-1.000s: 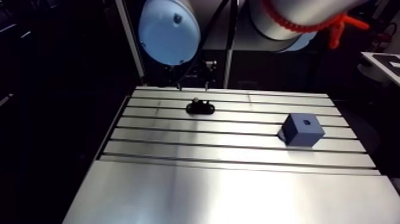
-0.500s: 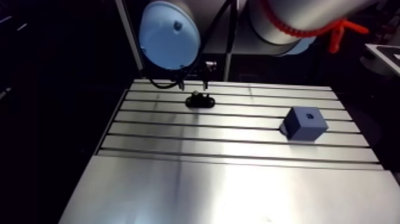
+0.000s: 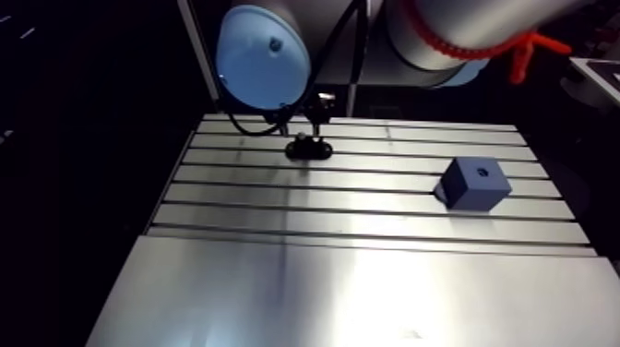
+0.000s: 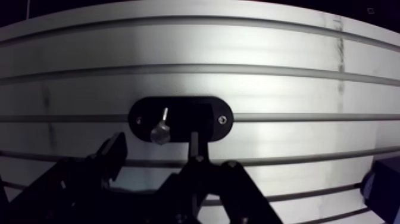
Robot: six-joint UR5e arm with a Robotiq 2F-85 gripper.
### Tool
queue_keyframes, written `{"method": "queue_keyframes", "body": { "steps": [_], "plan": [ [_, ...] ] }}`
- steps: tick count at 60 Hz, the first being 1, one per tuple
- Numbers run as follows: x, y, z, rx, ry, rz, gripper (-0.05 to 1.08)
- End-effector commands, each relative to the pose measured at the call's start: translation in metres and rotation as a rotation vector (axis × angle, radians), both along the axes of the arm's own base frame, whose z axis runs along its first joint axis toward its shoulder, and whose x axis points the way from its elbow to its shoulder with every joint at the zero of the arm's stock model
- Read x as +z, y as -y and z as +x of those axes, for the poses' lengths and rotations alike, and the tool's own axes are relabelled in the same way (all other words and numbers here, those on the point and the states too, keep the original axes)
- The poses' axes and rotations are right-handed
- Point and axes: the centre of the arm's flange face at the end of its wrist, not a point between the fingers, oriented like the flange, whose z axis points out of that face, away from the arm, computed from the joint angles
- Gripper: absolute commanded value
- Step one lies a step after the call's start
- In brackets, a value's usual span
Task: Pick up the M10 bolt and insert it into the hex recess until seated.
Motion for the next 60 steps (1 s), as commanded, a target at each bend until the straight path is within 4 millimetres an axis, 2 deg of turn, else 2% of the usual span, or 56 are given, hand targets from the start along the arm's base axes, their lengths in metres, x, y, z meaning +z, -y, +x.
{"method": "queue_keyframes", "body": {
  "steps": [1, 22, 60],
  "plan": [
    [-0.0045, -0.0010, -0.0012, -0.003, 0.002, -0.001, 0.40],
    [-0.0098, -0.0028, -0.0038, -0.006, 0.008, -0.001, 0.44],
    [-0.0071, -0.0017, -0.0045, -0.004, 0.004, -0.002, 0.51]
  ]
}}
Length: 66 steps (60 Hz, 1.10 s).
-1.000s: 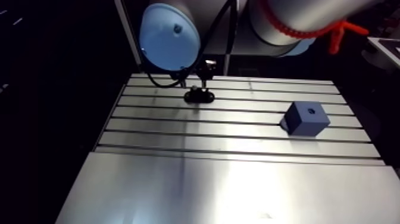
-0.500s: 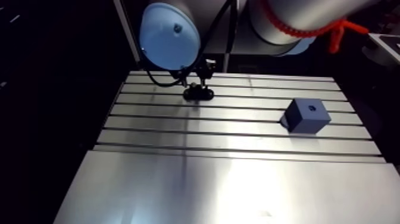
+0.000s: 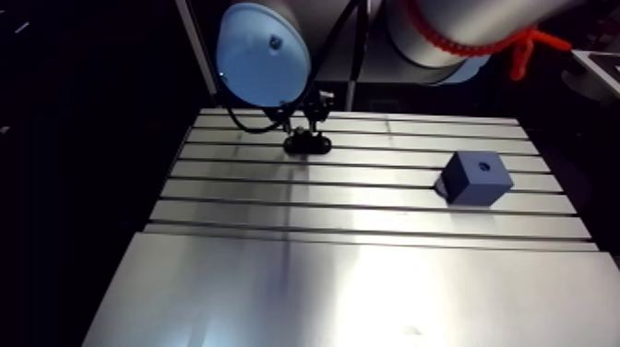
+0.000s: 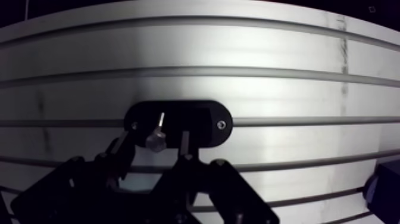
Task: Pick up the M10 bolt and insert it into the hex recess until seated.
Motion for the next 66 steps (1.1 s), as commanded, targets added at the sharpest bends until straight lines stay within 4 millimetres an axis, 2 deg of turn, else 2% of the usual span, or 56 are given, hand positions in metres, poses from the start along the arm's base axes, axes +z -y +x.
{"method": "queue_keyframes", "body": {
  "steps": [1, 26, 66],
  "plan": [
    [0.0017, 0.0006, -0.0002, 0.001, -0.002, 0.000, 0.51],
    [0.0003, 0.0025, 0.0007, 0.006, 0.001, -0.001, 0.58],
    [-0.0003, 0.0034, 0.0015, 0.007, 0.002, 0.000, 0.63]
  ]
}}
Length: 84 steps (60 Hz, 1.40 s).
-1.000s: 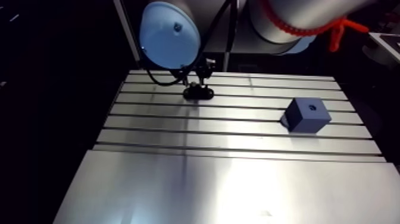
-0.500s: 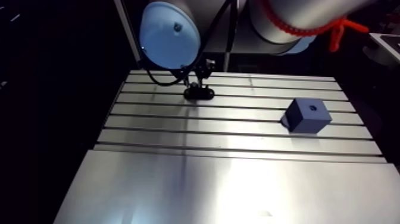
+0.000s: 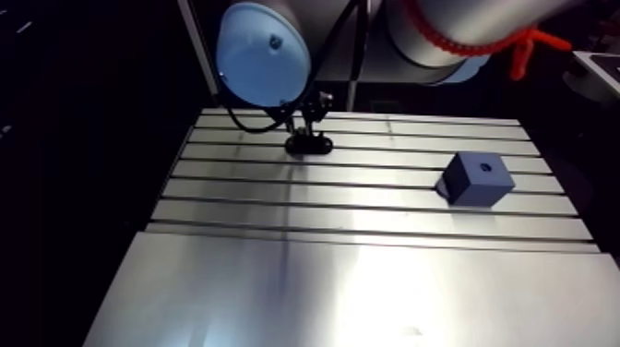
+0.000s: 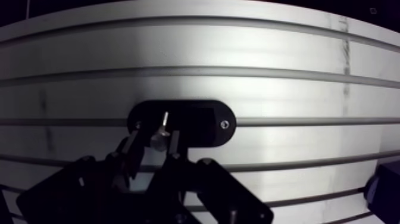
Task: Pick up the M10 bolt and insert it into the hex recess until seated.
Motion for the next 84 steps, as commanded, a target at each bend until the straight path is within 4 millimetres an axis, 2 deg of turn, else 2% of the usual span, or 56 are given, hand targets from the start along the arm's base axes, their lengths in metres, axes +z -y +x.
{"method": "queue_keyframes", "body": {
  "steps": [1, 84],
  "plan": [
    [-0.0012, 0.0005, 0.0008, 0.001, 0.003, 0.001, 0.63],
    [-0.0025, 0.0011, 0.0021, 0.002, 0.006, 0.003, 0.68]
  ]
}}
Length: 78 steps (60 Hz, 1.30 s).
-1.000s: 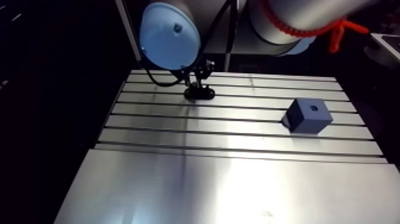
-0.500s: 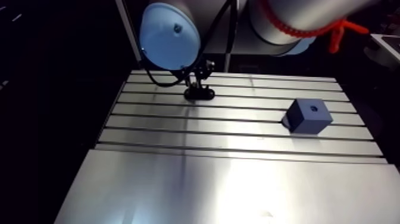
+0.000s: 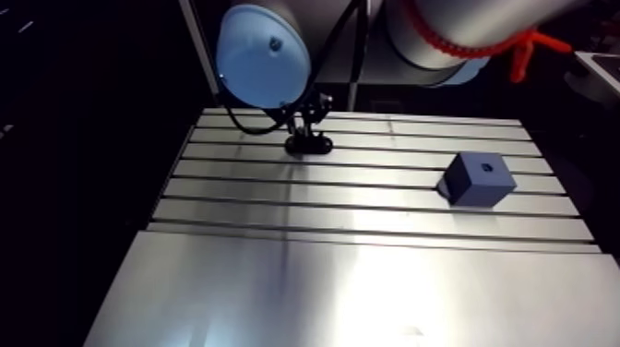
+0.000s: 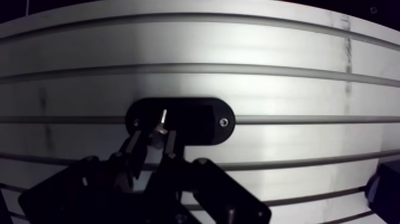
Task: Pick up the M10 bolt and insert it into the hex recess until seated.
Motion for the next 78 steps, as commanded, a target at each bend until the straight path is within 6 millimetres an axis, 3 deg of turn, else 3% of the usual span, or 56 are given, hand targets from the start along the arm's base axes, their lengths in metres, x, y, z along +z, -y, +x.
{"method": "queue_keyframes", "body": {
  "steps": [1, 32, 51, 57, 66, 78],
  "plan": [
    [-0.001, -0.001, 0.000, -0.001, 0.001, 0.000, 0.68],
    [0.002, -0.001, 0.001, 0.000, -0.003, 0.000, 0.74],
    [0.025, -0.003, -0.002, -0.002, -0.044, -0.006, 0.76],
    [0.049, -0.005, -0.001, -0.002, -0.078, -0.005, 0.77],
    [0.067, -0.006, -0.002, 0.031, -0.084, 0.003, 0.78],
    [0.122, -0.015, 0.017, 0.120, -0.041, 0.016, 0.78]
  ]
}}
